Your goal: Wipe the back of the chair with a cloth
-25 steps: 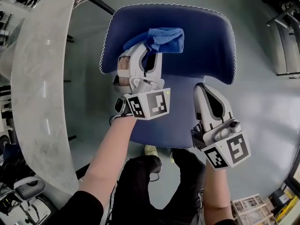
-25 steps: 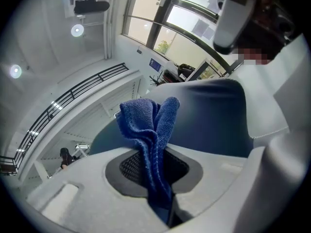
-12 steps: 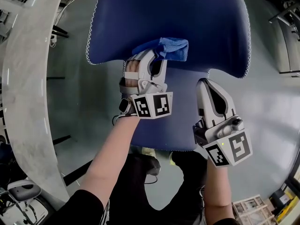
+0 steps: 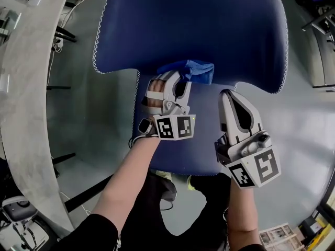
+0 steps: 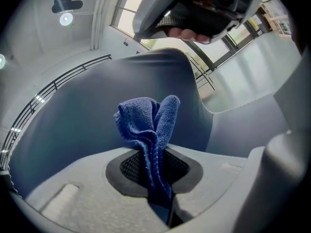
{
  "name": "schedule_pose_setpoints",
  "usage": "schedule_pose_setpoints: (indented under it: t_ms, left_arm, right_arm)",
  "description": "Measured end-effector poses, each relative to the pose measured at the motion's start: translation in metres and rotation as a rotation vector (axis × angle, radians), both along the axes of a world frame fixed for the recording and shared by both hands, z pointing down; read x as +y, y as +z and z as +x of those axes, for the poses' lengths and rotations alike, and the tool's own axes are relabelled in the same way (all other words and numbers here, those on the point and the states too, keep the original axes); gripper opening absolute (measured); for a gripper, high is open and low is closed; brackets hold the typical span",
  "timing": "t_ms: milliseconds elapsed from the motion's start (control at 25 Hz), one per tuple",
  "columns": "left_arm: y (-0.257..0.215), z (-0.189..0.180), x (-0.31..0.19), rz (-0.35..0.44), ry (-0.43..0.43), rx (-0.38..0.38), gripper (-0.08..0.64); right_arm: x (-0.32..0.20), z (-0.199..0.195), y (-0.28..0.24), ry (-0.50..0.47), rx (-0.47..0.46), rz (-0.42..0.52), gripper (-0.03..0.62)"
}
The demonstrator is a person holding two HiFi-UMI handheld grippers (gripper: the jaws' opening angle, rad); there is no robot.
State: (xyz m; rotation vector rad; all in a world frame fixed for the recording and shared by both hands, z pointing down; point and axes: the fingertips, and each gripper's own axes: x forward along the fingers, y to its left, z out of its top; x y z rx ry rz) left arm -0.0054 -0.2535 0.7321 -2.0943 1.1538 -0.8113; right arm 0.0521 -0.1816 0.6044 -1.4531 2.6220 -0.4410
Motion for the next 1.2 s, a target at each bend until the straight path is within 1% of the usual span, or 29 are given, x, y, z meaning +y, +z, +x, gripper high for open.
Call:
schedule_pose_setpoints:
  t_ms: [160,240,400,520,680,840,920,1040,1120,1200]
  left_arm:
    - [0.024,-0.005,0.002,-0.055,0.001,-0.013,0.061]
    - [0.029,-0.006,0.004,-0.088,-0.001,-0.011,0.061]
    - [0.008,-0.004,0.006,-0.154,-0.010,0.033,0.061]
    - [-0.025,-0.001,0.018,-0.207,-0.015,0.081,0.061]
    - [-0.085,-0.002,0.031,-0.264,-0.028,0.155,0.061]
    - [-0.134,0.000,0.039,-0.298,-0.029,0.184,0.061]
    - [-0.159,0.000,0.040,-0.300,-0.031,0.192,0.061]
    - [-0.200,0.001,0.034,-0.282,-0.037,0.220,0.061]
    - [-0.233,0.005,0.030,-0.258,-0.039,0.240,0.061]
    - [-0.271,0.012,0.024,-0.215,-0.040,0.257,0.061]
  right_arm:
    - [-0.005,-0.008,0.004,-0.009,0.001,-0.009,0.014]
    - [-0.006,-0.007,0.001,-0.008,0.000,-0.019,0.014]
    - [-0.006,0.000,-0.016,0.010,-0.002,-0.048,0.014]
    - [0.003,0.005,-0.037,0.028,-0.002,-0.089,0.014]
    - [0.015,0.006,-0.081,0.050,-0.002,-0.127,0.014]
    - [0.024,0.009,-0.126,0.064,-0.002,-0.147,0.014]
    - [0.030,0.011,-0.146,0.068,-0.002,-0.149,0.014]
    - [0.038,0.016,-0.173,0.077,-0.007,-0.142,0.014]
    - [0.046,0.021,-0.188,0.078,-0.010,-0.138,0.014]
    - [0.057,0.030,-0.203,0.077,-0.013,-0.127,0.014]
